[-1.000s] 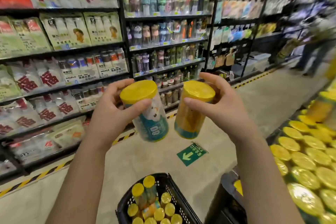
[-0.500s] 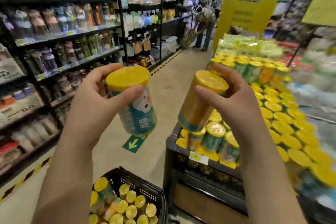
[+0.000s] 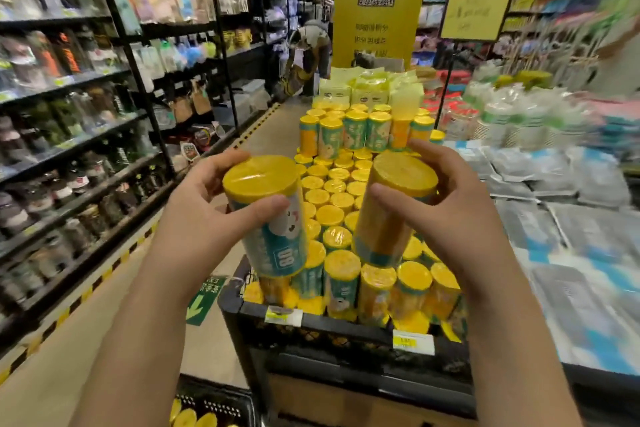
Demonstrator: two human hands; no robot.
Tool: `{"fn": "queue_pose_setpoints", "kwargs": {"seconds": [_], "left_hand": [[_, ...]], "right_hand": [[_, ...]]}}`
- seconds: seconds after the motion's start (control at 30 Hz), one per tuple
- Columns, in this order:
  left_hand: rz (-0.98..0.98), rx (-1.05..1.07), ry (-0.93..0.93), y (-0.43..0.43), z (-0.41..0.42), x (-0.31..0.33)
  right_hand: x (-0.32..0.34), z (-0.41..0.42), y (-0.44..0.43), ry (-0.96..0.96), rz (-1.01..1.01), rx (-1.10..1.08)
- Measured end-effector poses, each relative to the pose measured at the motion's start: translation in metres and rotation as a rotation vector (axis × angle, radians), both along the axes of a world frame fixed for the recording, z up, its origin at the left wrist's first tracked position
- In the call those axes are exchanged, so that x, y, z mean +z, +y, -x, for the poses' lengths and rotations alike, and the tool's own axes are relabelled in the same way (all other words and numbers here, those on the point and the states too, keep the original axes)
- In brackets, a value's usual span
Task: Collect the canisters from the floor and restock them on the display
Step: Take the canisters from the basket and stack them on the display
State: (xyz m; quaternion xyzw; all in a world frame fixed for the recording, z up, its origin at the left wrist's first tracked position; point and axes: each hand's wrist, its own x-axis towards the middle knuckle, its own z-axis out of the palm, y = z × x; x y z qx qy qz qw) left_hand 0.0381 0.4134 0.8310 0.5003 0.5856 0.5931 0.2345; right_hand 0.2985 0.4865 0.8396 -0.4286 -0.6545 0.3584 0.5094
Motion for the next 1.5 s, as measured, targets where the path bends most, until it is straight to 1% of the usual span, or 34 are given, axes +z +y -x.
{"fn": "queue_pose_setpoints", "kwargs": {"seconds": [0.17, 0.33, 0.57, 0.73, 0.97, 1.37, 1.5], "left_hand": [[0.004, -0.027, -0.041, 0.056, -0.057, -0.012], [0.04, -0.042, -0.018, 0.101, -0.093, -0.021], [0.078, -0.033, -0.039, 0.171, -0.091, -0.032], [0.11, -0.08, 0.01, 0.224, -0.07, -0.04], [0.15, -0.111, 0.222, 0.304, -0.049, -0.039], [0.239, -0.075, 0.578, 0.454, -0.043, -0.049], [0.274, -0.089, 0.729, 0.513, -0.043, -0.057]], "right_hand": [[-0.011, -0.048, 0.04, -0.023, -0.002, 0.006], [-0.021, -0.074, 0.08, -0.053, 0.003, 0.023], [-0.03, -0.069, 0.142, -0.074, 0.033, 0.003], [-0.035, -0.045, 0.186, -0.096, 0.049, -0.017], [-0.041, -0.028, 0.243, -0.108, 0.067, -0.091], [-0.045, -0.033, 0.314, -0.143, 0.06, -0.093], [-0.047, -0.034, 0.327, -0.139, 0.062, -0.09]]}}
